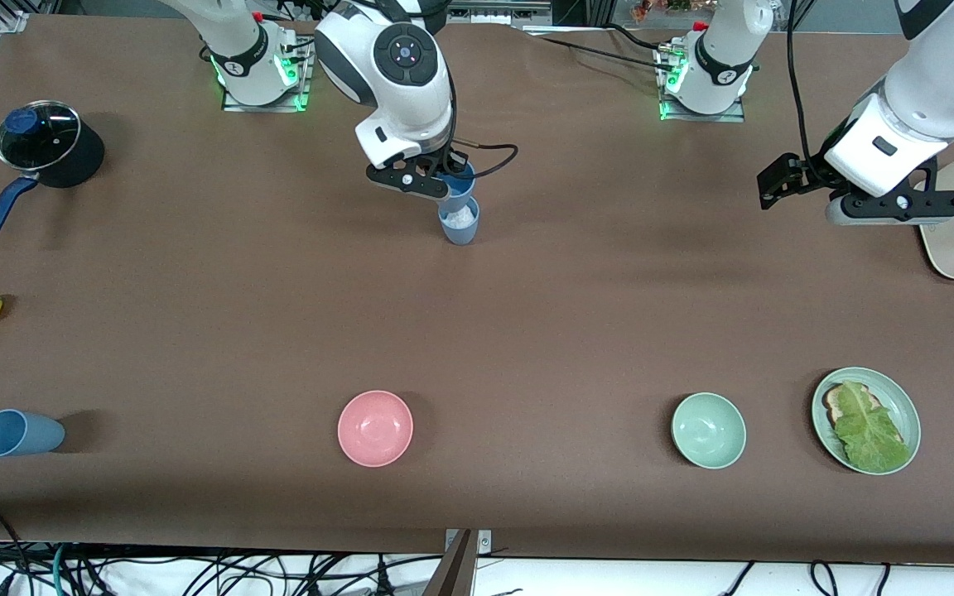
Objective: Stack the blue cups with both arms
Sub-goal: 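Lift the plain cup with the right gripper and lower it into the tissue cup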
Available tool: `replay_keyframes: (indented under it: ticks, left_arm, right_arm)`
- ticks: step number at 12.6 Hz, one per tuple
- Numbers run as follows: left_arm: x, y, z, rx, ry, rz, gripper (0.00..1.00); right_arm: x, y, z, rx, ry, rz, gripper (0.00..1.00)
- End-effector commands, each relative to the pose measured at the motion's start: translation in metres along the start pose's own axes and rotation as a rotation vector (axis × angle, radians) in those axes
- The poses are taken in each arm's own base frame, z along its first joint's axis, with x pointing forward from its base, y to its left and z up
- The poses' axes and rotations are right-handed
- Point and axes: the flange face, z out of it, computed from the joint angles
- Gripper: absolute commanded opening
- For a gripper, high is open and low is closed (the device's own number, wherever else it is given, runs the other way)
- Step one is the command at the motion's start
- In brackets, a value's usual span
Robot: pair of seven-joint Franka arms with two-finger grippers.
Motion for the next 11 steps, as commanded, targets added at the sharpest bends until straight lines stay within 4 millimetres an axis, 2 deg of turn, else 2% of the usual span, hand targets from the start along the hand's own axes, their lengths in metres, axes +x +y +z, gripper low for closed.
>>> replay_keyframes:
  ticks: [1,6,11]
  left_arm:
    - [0.003,0.0,-0.005,-0.008,-0.009,0.021,1.0]
    - [0.003,0.0,-0.005,-0.009,-0.009,0.021,1.0]
    - [0.003,0.0,-0.005,-0.009,-0.009,0.022,1.0]
  right_arm:
    - [0.003,-0.01,-0.013,0.016,0.018,0.01,0.0]
    - [0.008,-0.019,0.002,0.012,0.022,-0.003,0.0]
    - [0.01,-0.02,0.002,0.017,0.029,-0.001,0.02]
